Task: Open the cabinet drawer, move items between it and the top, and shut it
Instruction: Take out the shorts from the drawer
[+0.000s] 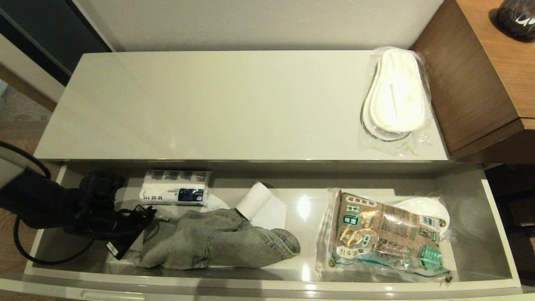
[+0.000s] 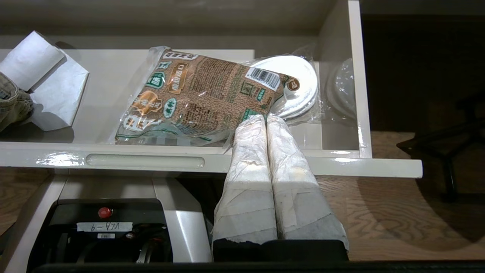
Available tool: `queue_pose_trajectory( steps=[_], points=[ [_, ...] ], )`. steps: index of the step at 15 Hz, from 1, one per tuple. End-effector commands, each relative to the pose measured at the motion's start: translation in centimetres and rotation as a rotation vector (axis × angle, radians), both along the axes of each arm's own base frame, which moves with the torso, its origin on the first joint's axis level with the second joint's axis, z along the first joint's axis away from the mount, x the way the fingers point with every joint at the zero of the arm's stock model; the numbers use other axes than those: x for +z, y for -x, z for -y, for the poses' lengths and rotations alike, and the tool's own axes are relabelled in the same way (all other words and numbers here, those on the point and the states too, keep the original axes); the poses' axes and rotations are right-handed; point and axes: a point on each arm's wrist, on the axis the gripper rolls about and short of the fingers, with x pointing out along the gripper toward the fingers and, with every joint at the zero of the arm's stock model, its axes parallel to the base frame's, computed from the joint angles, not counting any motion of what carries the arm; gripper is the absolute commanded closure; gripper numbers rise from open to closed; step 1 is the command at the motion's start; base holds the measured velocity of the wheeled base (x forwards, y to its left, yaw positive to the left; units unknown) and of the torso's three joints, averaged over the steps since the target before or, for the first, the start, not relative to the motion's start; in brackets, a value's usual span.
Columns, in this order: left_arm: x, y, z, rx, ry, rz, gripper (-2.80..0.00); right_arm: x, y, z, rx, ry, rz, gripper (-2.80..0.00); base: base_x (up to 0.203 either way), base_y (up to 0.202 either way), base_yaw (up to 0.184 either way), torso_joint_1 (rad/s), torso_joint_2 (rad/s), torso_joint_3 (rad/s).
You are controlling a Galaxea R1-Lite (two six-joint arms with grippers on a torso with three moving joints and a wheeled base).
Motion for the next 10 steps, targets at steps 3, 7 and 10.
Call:
queue_pose_trajectory(
  steps=[3, 7, 10],
  points=[
    [-1.4, 0.0, 0.6, -0.017, 0.010, -0.045, -2.80, 0.0, 0.0, 0.0, 0.000, 0.001, -0.001, 0.00, 0.000, 0.000, 0.000, 0.000, 0.00, 0.000],
    [-1.4, 0.1, 0.9, -0.022, 0.011, -0.049, -2.80, 0.0, 0.0, 0.0, 0.000, 0.001, -0.001, 0.00, 0.000, 0.000, 0.000, 0.000, 0.00, 0.000],
    [-2.1, 0.3, 1.2, -0.026, 0.011, -0.083, -2.80, 0.0, 0.0, 0.0, 0.000, 0.001, -0.002, 0.00, 0.000, 0.000, 0.000, 0.000, 0.00, 0.000]
  ],
)
